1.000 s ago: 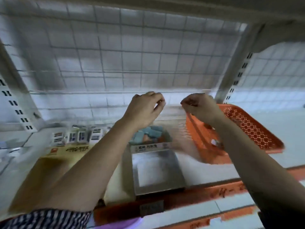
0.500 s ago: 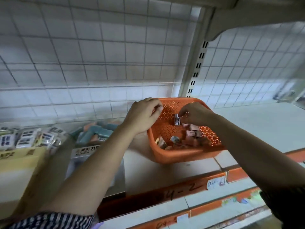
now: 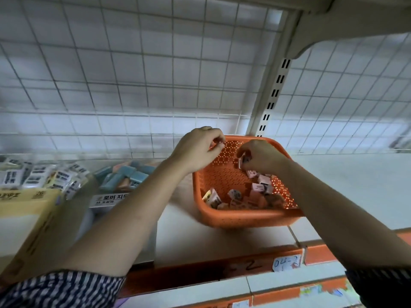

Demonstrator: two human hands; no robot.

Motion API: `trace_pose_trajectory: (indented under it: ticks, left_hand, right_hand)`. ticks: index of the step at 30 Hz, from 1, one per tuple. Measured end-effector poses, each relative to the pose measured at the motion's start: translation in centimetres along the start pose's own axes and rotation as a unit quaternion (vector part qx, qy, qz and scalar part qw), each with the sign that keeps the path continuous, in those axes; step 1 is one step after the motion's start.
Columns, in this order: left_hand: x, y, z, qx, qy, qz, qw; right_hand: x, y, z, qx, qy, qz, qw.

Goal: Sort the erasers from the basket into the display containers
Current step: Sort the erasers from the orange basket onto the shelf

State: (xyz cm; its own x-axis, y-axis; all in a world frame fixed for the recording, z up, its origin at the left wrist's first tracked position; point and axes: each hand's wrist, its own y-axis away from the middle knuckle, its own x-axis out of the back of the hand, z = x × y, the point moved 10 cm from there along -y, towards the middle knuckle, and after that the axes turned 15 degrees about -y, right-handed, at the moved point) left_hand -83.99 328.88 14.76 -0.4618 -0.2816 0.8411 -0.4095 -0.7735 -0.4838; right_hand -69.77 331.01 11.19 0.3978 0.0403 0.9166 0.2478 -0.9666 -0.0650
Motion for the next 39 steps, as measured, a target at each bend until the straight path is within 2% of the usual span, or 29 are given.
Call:
trace_pose_trajectory:
  ticks: [3, 7, 11, 18, 24, 27, 30, 33, 36, 39]
  left_hand:
    - [-2.0, -1.8, 1.8, -0.056, -0.052, -0.064, 0.995]
    - [-6.3, -3.7, 4.4, -0.118, -0.149, -0.176, 0.966]
    - [-10.1, -4.6, 5.3, -0.096, -0.185, -0.241, 0.948]
    - [-13.3, -3.8, 5.8, -0.09, -0.207, -0.305, 0.925]
    - [-12.6, -4.0, 4.5, -0.05, -0.196, -0.297, 0.933]
    - [-11.6, -4.1, 4.8, -0.075, -0.209, -0.298, 0.928]
    - [-8.1, -5.0, 5.0, -0.066, -0.138, -0.227, 0.962]
    - [-3.5, -4.8, 4.0, -0.024, -0.039, -0.133, 0.99]
    - [1.0, -2.9, 2.4, -0.005, 0.009, -0.052, 0.999]
    - [5.0, -0.5, 0.2, 0.011, 0.014, -0.016, 1.0]
  right_hand:
    - [3.6, 2.4, 0.9, -0.032, -0.115, 0.079, 0.99]
    - [5.7, 6.2, 2.5, -0.057, -0.206, 0.167, 0.962]
    - [5.2, 8.3, 4.1, -0.084, -0.264, 0.23, 0.933]
    - [4.7, 8.9, 5.2, -0.106, -0.302, 0.275, 0.906]
    - [4.6, 8.5, 5.3, -0.101, -0.305, 0.269, 0.908]
    - [4.9, 8.5, 5.0, -0.089, -0.309, 0.269, 0.908]
    - [5.5, 8.3, 4.1, -0.075, -0.305, 0.254, 0.915]
    - [5.9, 7.5, 2.0, -0.046, -0.3, 0.241, 0.922]
    - [5.8, 6.3, -0.6, -0.018, -0.333, 0.248, 0.91]
    - [4.5, 4.8, -4.2, 0.017, -0.374, 0.225, 0.9]
